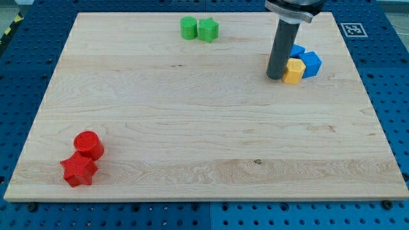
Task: Point your arm at the bottom left side of board
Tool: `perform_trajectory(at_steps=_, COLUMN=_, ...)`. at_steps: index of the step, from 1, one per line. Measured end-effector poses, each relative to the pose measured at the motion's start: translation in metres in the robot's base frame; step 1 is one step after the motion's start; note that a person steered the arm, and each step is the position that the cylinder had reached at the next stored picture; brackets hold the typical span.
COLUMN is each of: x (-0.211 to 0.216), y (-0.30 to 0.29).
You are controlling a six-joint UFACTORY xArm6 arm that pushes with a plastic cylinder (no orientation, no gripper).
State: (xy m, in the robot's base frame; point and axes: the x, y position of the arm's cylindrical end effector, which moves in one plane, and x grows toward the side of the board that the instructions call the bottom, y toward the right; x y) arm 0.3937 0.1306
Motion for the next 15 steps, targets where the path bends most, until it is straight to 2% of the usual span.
perform_trajectory(at_steps=1, x=0.020, y=-0.013)
perform_trajectory(at_steps=3, x=0.027, y=-0.022)
perform_trajectory(at_steps=6, x=0.025, y=-0.096)
perform_trajectory(at_steps=8, x=0.025, y=-0.158)
perform_trajectory(at_steps=13, x=0.030, y=-0.366)
perform_trajectory(at_steps=14, x=0.045, y=-0.377)
perform_trajectory(at_steps=15, x=0.092, y=-0.381)
